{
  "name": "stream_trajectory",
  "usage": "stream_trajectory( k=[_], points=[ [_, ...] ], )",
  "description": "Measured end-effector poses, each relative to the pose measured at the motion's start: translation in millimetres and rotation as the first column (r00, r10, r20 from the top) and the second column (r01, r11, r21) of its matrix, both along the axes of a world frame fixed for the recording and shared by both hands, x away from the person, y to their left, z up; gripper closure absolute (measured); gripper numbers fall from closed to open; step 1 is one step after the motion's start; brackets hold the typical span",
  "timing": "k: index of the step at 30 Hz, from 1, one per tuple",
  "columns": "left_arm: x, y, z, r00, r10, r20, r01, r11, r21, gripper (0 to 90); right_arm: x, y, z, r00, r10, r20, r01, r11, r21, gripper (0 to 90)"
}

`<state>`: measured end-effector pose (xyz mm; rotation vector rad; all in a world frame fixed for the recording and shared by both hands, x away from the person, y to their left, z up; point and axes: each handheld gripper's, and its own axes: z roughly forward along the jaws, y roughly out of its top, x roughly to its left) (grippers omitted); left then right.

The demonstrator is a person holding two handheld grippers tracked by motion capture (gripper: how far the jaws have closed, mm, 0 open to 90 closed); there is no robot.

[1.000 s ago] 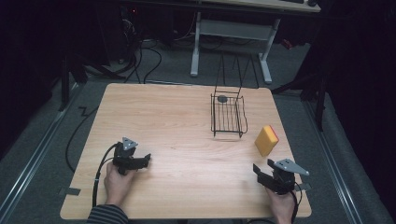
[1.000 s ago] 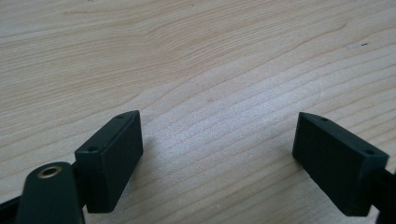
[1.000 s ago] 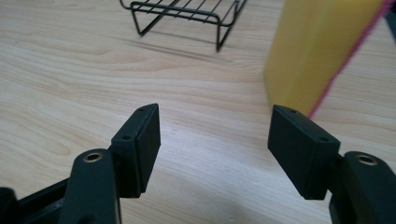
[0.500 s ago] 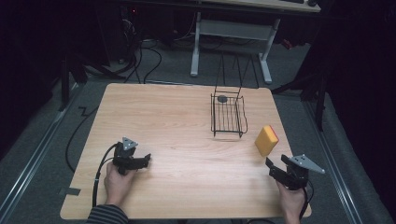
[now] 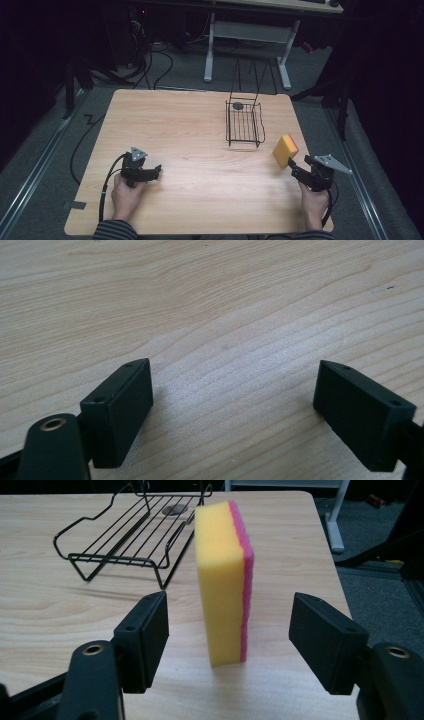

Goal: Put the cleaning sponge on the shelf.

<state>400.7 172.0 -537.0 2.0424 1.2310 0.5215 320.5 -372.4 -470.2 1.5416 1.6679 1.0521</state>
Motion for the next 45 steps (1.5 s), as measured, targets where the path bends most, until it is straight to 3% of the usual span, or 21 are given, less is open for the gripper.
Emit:
stream_trajectory(
  k=[7,20,28,34,45],
  points=[
    [-0.1,0.1,0.1,1.0000,-0.001,-0.001,0.001,1.0000,0.002,16.7,11.1,-2.3,9.7,0.9997,-0.002,0.026,0.002,1.0000,0.005,31.8],
    [-0.1,0.2,0.1,1.0000,-0.002,-0.001,0.002,1.0000,0.002,16.7,37.0,5.4,12.1,0.9996,0.027,0.007,-0.027,0.9996,-0.001,33.5],
    [-0.2,0.2,0.2,1.0000,-0.002,-0.001,0.002,1.0000,0.002,16.7,51.6,8.2,3.1,0.9993,0.022,-0.031,-0.022,0.9997,-0.006,35.0],
    [-0.2,0.2,0.1,1.0000,-0.002,-0.001,0.002,1.0000,0.002,16.7,62.8,9.1,-8.2,0.9962,0.017,-0.085,-0.018,0.9998,-0.002,38.3],
    [-0.2,0.2,0.1,1.0000,-0.002,-0.001,0.002,1.0000,0.001,16.7,71.5,9.7,-24.7,0.9931,0.018,-0.116,-0.018,0.9998,0.000,46.0]
  ],
)
